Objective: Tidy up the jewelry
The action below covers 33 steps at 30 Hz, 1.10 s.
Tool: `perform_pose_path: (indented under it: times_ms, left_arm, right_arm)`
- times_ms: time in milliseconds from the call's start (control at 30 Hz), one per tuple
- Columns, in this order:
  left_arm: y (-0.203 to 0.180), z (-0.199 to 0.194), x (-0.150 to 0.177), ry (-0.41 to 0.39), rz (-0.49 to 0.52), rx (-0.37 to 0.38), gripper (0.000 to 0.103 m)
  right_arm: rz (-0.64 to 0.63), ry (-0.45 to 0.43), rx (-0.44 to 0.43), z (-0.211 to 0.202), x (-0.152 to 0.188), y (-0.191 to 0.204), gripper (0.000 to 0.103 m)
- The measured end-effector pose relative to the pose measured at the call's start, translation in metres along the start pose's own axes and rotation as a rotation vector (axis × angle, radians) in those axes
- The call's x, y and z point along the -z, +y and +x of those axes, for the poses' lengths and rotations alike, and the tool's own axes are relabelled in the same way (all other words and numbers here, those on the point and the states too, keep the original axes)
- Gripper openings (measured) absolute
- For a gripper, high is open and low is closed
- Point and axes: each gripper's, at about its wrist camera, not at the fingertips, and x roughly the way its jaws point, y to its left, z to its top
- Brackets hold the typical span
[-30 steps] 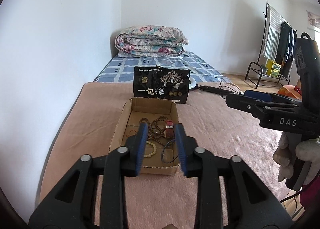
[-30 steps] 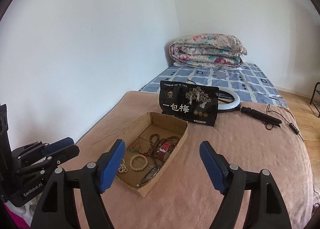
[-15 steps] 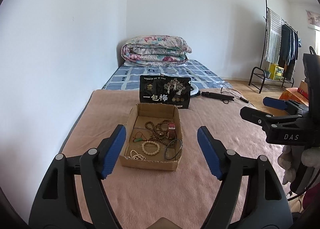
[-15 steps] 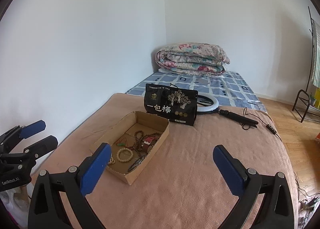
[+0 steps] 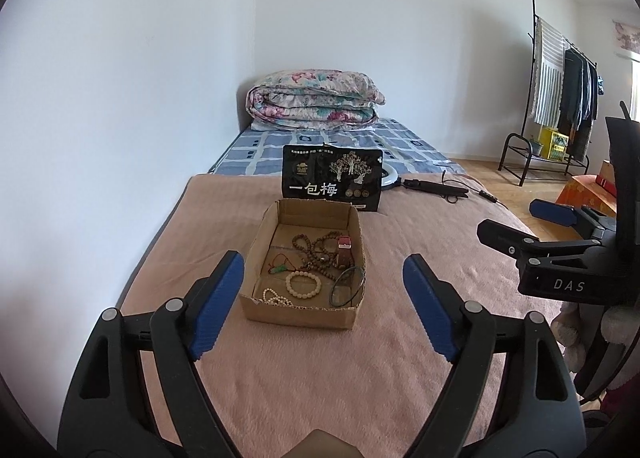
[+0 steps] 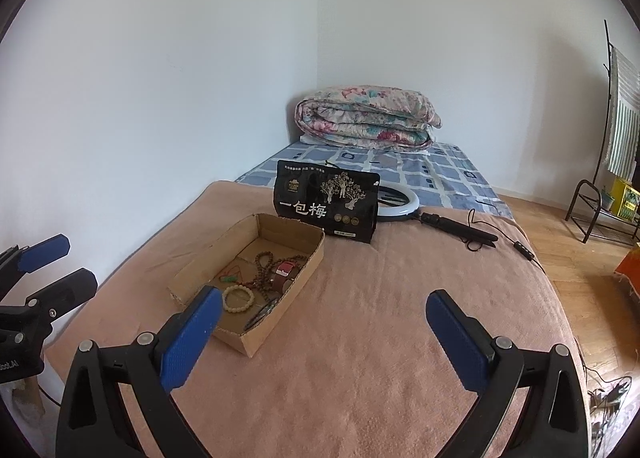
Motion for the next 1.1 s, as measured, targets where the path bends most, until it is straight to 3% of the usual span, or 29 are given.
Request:
perform_pose_path:
  times_ms: [300,1100]
  left_arm:
    - [0.0024,-0.0009,0.0038,-0.005,-0.011,-0.011,0.09]
    - [0.0026,-0.0009,0.005,-0.009,-0.014,-0.006,0.091]
  right_arm:
    - [0.039,-0.013,-0.003,-0.0017,0.0048,-0.0025,0.103]
    - [0.048,-0.016,-0.001,-0.0028,0.0078,-0.0036,0.103]
